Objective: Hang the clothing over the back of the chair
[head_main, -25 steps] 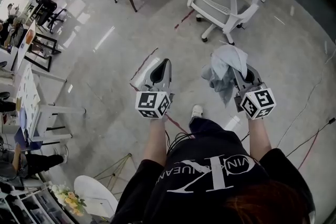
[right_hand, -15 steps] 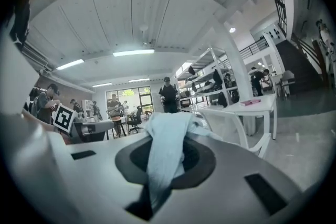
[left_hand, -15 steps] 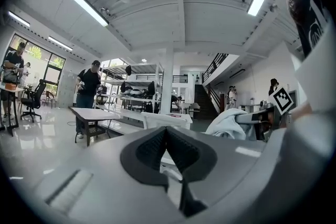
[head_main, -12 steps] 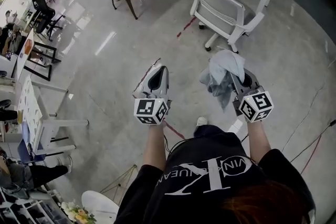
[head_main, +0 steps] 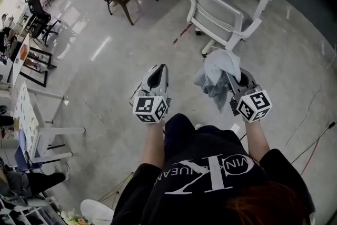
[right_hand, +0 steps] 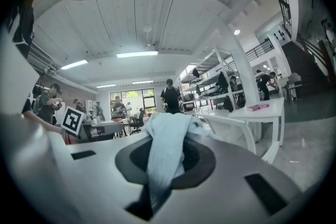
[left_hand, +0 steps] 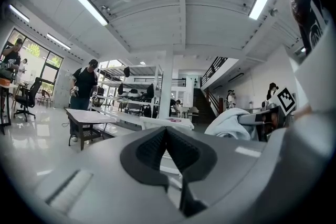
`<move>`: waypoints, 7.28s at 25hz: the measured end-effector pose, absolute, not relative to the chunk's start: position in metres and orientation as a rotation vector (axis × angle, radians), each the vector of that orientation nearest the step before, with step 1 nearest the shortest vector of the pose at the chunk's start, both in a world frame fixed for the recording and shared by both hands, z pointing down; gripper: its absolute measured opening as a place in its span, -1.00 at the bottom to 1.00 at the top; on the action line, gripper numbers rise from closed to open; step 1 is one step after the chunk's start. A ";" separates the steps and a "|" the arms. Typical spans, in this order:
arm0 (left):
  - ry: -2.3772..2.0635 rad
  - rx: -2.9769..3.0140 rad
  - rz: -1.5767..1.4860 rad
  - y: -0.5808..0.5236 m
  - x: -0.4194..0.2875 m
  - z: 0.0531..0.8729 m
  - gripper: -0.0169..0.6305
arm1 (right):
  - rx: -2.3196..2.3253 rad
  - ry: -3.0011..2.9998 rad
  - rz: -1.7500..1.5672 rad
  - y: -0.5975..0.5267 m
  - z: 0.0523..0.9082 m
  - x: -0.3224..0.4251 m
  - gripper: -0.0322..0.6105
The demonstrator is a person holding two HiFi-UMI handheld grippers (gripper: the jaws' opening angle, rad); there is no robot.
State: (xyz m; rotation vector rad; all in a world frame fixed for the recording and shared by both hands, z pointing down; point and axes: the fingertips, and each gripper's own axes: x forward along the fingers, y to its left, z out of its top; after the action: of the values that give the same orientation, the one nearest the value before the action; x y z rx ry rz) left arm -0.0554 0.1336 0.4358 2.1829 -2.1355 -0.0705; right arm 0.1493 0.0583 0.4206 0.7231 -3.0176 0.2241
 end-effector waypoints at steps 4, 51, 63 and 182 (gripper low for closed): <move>-2.126 2.200 -0.076 0.118 -0.063 0.433 -0.91 | 0.720 -3.023 0.209 0.053 0.419 0.141 -0.77; -1.495 2.658 -0.008 -0.217 -0.143 0.429 -0.91 | 1.357 -2.814 0.083 -0.194 0.374 0.012 -0.77; -1.447 2.647 0.003 -0.242 -0.146 0.441 -0.91 | 1.433 -2.811 0.007 -0.250 0.346 -0.002 -0.77; -1.199 2.781 0.074 -0.323 -0.124 0.430 -0.91 | 1.473 -2.243 0.222 -0.306 0.437 0.046 -0.78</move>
State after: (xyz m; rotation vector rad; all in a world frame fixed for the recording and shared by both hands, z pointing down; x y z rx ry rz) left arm -0.1243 -0.3229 0.4296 2.7807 -1.1989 0.0738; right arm 0.0460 -0.3058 0.4374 1.4730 -2.2434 0.2218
